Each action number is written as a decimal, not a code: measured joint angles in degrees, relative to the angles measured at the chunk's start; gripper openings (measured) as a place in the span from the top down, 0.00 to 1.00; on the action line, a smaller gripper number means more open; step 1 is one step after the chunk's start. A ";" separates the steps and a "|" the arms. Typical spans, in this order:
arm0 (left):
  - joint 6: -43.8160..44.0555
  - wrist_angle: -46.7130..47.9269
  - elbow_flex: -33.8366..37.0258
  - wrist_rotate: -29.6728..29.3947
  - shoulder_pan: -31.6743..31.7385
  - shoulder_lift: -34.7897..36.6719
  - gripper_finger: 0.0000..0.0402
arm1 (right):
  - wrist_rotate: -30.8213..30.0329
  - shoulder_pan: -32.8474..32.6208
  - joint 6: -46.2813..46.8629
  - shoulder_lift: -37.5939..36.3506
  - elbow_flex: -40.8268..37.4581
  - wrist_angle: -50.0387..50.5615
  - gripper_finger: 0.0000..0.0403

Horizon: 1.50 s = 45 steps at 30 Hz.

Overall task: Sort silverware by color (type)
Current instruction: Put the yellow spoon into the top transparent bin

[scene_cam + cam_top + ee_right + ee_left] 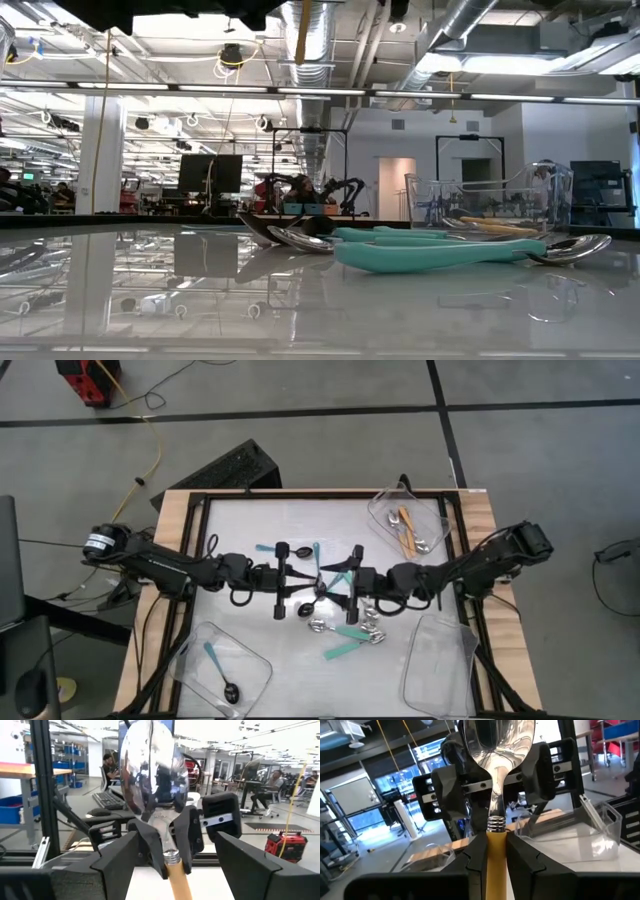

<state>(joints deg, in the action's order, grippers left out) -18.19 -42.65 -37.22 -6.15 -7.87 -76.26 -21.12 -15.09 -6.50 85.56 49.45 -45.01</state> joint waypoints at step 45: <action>0.47 -2.21 -2.11 -0.09 1.52 -3.92 0.90 | 0.35 1.71 3.00 0.01 0.00 -0.14 0.27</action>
<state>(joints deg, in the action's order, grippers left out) -17.72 -44.87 -39.33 -6.24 -6.35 -80.18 -20.78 -13.39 -3.50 85.57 49.45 -45.15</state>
